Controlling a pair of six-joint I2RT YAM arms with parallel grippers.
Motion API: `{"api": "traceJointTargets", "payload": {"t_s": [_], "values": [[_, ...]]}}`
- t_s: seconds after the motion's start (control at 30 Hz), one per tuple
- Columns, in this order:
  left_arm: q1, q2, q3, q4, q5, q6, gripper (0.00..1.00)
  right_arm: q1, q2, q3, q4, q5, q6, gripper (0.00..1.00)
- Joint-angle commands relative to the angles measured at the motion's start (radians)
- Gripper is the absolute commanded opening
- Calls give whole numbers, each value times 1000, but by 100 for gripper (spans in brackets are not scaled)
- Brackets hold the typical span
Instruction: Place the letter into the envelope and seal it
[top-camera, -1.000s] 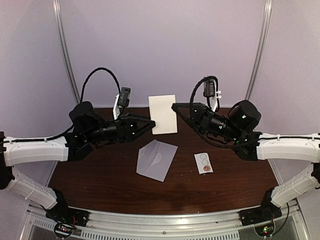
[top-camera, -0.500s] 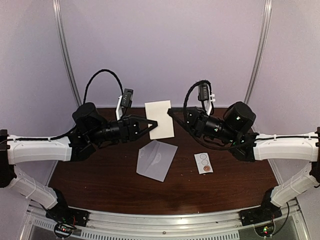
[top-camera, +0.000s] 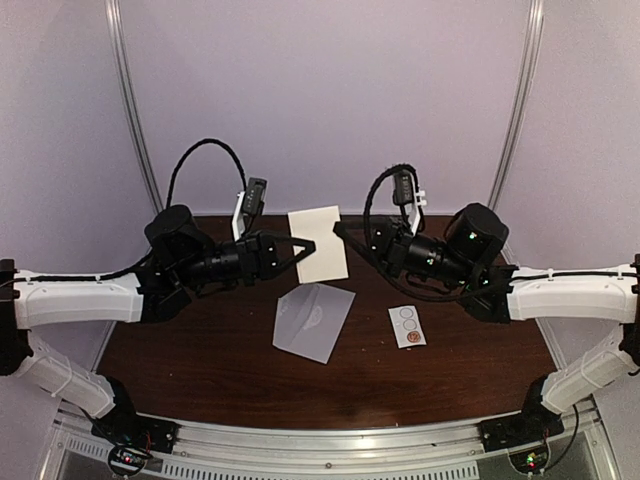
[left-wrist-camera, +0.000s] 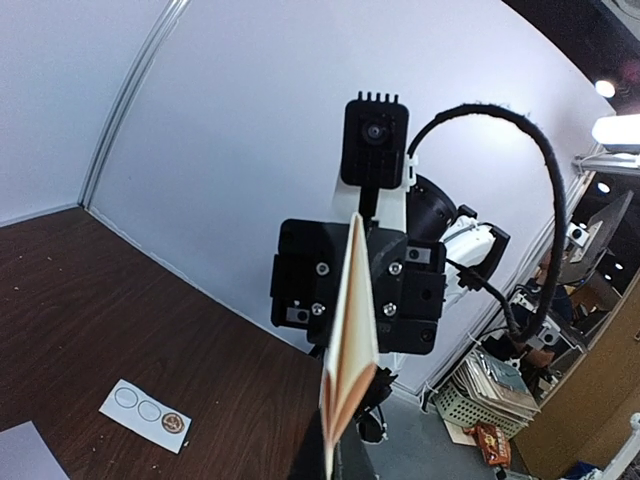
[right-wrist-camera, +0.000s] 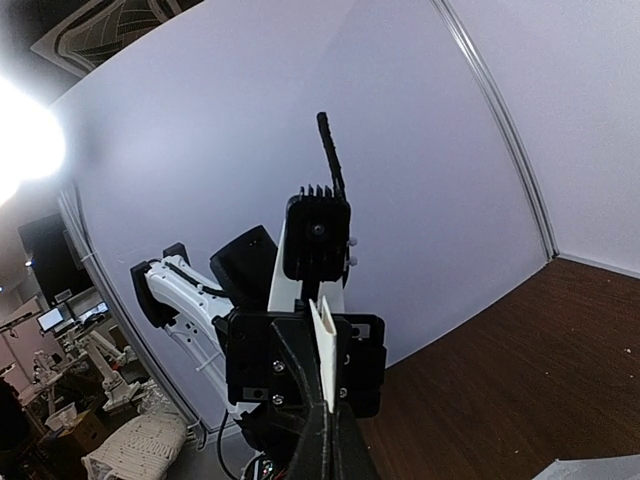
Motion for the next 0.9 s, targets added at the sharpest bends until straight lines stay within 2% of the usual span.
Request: {"api": "traceJointTargets", "payload": {"t_s": [0.0,0.03,0.13,0.27,0.33,0.43,0.57,0.87], "values": [[1,-31,34,-38,-33,38,0,6,-26,29,-57,19,-28,0],[2,-36,44,-84,-43,56,0,6,-34,34,-84,31,-39,1],[25,-60,85,-278,-63,133,0,5,-58,46,-196,97,-76,23],[131,-93,140,-563,-49,255,0,4,-72,46,-354,232,-101,50],[214,-103,158,-656,-29,311,0,-3,-63,43,-425,304,-92,57],[343,-109,178,-753,2,368,0,-19,-22,39,-492,351,-71,64],[451,-107,184,-772,14,421,0,-47,82,73,-559,390,-32,69],[535,-86,149,-757,6,486,0,-155,342,134,-579,331,30,73]]}}
